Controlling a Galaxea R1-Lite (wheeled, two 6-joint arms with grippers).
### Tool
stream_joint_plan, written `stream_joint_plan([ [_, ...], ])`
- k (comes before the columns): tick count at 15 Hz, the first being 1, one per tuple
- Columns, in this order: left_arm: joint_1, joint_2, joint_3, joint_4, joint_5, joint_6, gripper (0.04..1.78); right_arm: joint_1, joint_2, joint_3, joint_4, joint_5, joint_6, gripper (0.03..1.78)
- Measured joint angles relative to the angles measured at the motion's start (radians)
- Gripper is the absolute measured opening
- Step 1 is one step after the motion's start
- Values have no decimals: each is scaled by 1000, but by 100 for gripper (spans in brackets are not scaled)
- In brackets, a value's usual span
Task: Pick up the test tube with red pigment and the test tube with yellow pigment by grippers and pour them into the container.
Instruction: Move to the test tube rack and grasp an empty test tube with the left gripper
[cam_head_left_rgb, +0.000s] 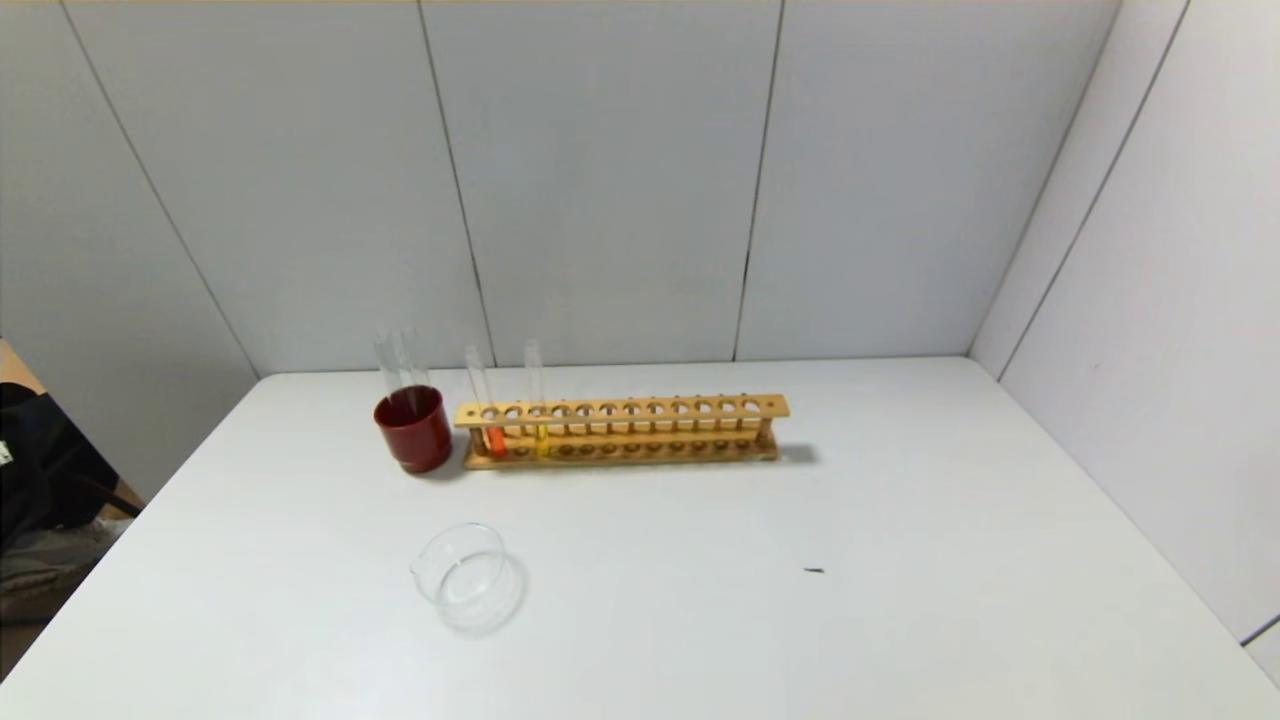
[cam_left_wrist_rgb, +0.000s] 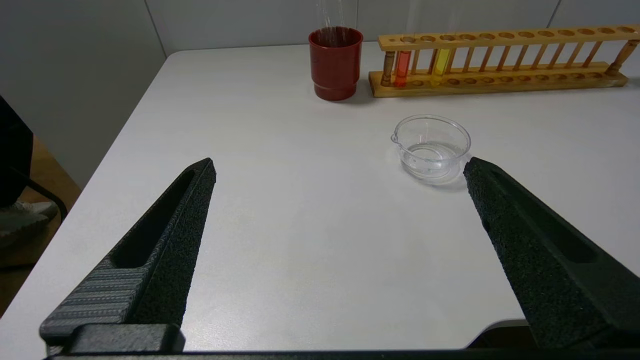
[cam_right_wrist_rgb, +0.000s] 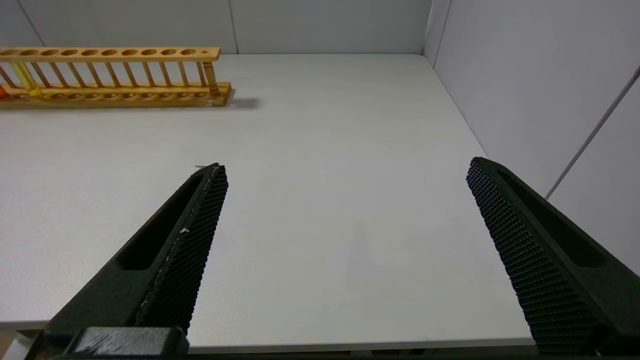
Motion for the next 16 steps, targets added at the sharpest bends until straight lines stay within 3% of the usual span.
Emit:
stream_joint_plan([
  [10,-3,0,-6,2,-6,36,175,0,0,0,0,0,0,175],
  [12,-3,4,-80,24,-61,21,175,0,0,0,0,0,0,175],
  [16,0,130,-369,162,-201,-22,175,0,0,0,0,0,0,175],
])
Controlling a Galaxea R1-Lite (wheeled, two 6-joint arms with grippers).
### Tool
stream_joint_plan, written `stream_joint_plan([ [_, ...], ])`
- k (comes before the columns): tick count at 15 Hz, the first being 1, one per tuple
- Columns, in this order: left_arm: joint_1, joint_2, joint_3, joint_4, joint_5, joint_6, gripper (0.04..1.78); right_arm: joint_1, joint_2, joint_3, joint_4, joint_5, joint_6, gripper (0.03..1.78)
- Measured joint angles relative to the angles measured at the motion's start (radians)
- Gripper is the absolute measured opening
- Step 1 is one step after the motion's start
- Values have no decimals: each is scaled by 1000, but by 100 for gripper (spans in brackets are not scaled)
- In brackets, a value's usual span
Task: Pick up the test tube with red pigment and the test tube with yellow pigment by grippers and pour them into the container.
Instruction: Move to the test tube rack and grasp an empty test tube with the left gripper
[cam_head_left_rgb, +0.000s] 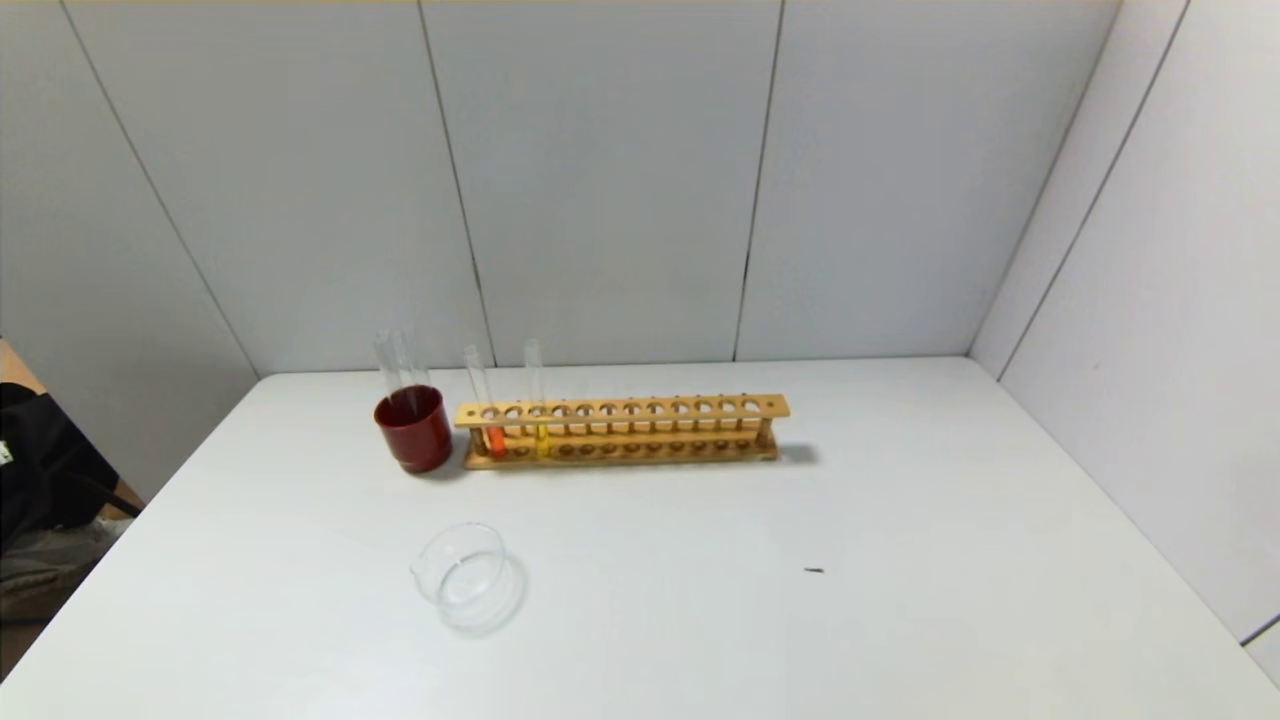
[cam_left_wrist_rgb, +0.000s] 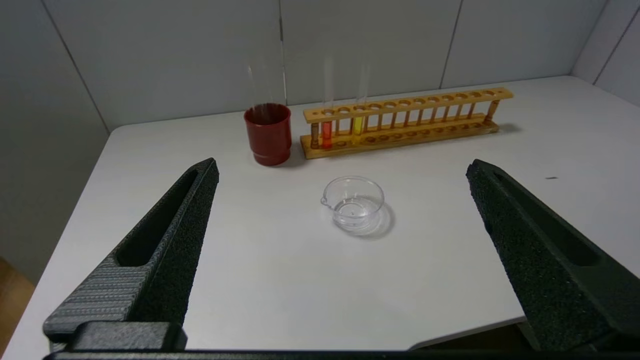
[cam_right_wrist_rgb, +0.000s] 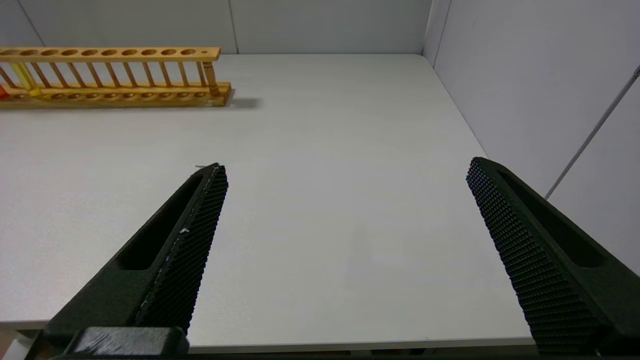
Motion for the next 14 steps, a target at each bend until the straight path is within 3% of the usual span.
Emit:
stream_joint_plan([
  [4,1,307,-270,43,-22,6,175,0,0,0,0,0,0,175],
  [7,-7,574,-385,-8,-29,36,175,0,0,0,0,0,0,175],
  [10,-44,827,-405,-150,-33,49,175,0,0,0,0,0,0,175],
  [14,-84,1141,-360,-437,-36,48,175,0,0,0,0,0,0,175],
])
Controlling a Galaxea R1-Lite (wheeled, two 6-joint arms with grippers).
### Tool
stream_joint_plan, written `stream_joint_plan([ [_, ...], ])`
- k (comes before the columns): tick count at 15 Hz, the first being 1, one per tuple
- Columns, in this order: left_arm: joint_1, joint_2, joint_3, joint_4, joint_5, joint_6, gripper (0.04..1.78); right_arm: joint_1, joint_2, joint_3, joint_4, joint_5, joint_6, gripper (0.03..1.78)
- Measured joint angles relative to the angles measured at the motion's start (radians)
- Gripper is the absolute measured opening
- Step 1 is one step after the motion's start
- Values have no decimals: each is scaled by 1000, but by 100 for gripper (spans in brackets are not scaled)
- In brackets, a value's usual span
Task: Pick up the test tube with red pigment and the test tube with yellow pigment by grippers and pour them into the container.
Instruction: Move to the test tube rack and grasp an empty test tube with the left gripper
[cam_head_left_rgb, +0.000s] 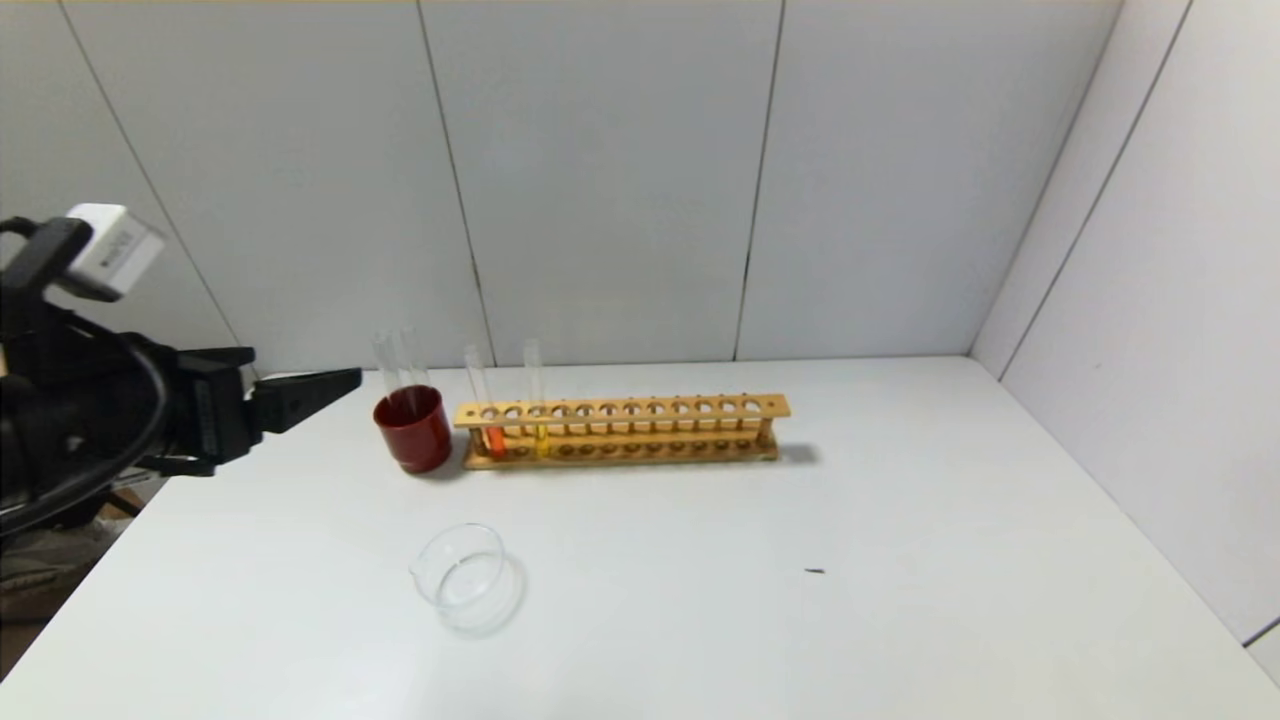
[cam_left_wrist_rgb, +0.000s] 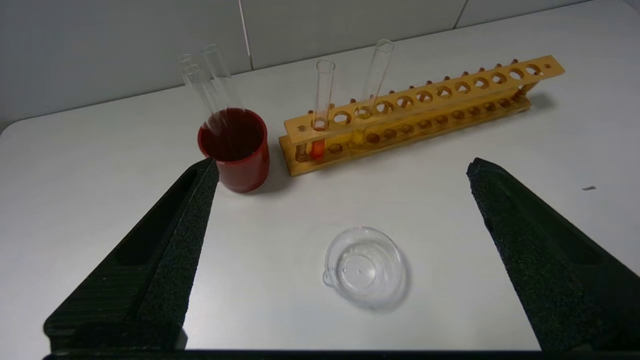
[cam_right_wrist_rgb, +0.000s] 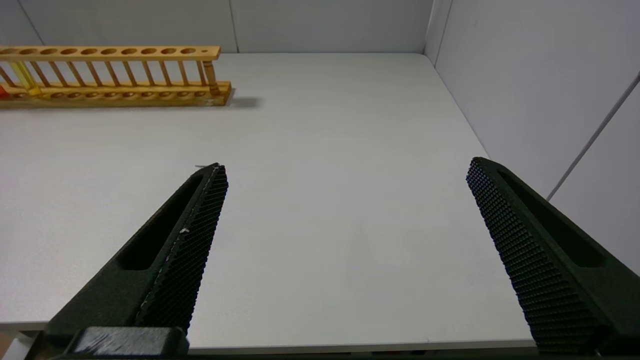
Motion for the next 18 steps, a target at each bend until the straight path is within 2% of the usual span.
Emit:
stream_joint_plan([
  [8,-11,524,-24,-507,-9,-31,175,0,0,0,0,0,0,175],
  [11,-18,631,-85,-538,-4,-61,175,0,0,0,0,0,0,175],
  [18,-35,748,-233,-509,-3,-61,175,0,0,0,0,0,0,175],
])
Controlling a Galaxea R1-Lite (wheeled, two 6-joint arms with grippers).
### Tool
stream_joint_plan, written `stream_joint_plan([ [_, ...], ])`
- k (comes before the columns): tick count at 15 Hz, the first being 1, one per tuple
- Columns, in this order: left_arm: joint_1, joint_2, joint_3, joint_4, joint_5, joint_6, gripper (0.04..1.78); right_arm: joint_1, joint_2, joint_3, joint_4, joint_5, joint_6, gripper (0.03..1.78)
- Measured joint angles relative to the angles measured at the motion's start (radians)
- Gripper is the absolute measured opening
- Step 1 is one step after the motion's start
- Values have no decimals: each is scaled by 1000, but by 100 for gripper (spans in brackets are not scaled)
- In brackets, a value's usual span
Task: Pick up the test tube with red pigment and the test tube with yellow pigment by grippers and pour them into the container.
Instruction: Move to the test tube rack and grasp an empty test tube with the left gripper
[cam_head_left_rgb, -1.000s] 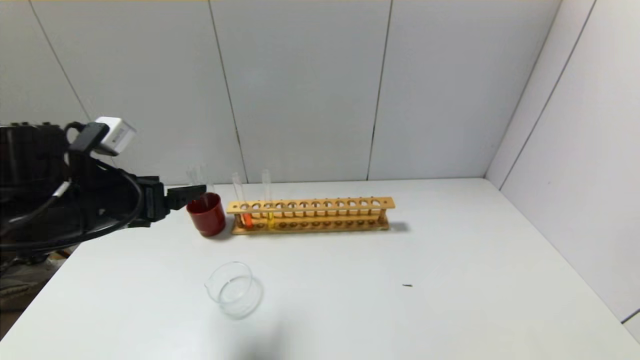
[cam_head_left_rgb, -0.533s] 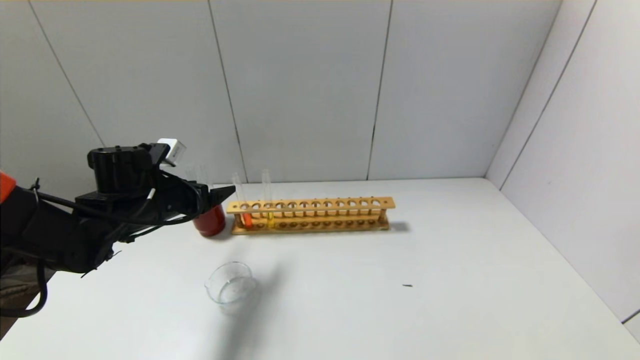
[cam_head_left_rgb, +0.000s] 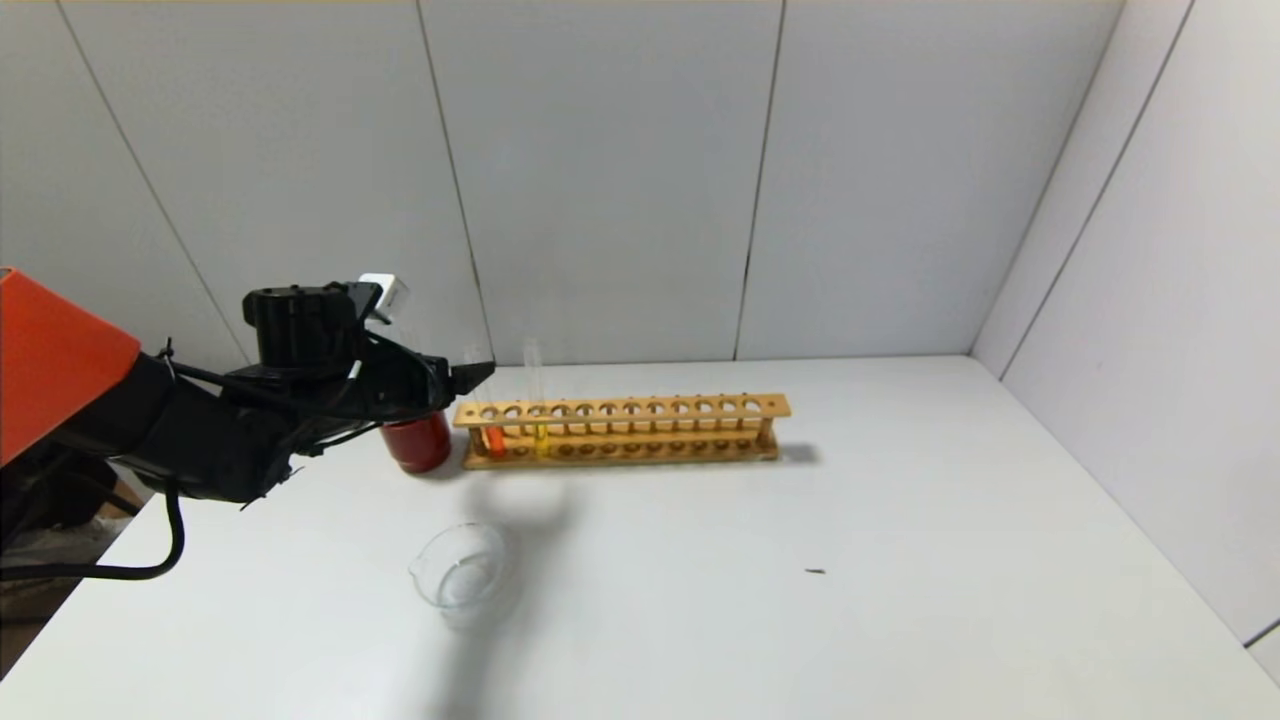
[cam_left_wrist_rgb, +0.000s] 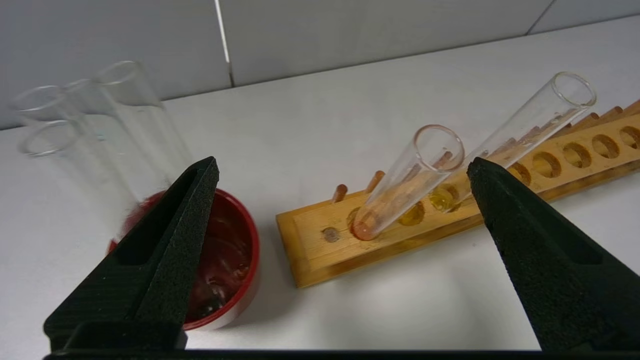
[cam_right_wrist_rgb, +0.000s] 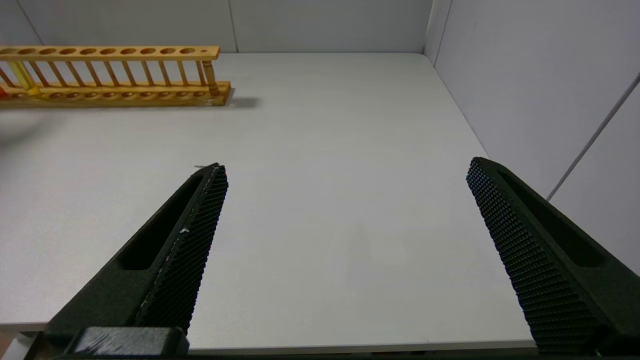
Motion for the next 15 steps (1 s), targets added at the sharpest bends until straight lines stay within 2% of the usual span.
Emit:
stream_joint_plan([
  [6,-28,59,-53,1,0,0,175,0,0,0,0,0,0,175],
  [8,-28,71,-60,0,0,0,166,0,0,0,0,0,0,175],
  [11,-34,82,-63,0,-1,0,135,0,0,0,0,0,0,175],
  [15,-39,90,-69,-1,-4,1,63,0,0,0,0,0,0,175],
])
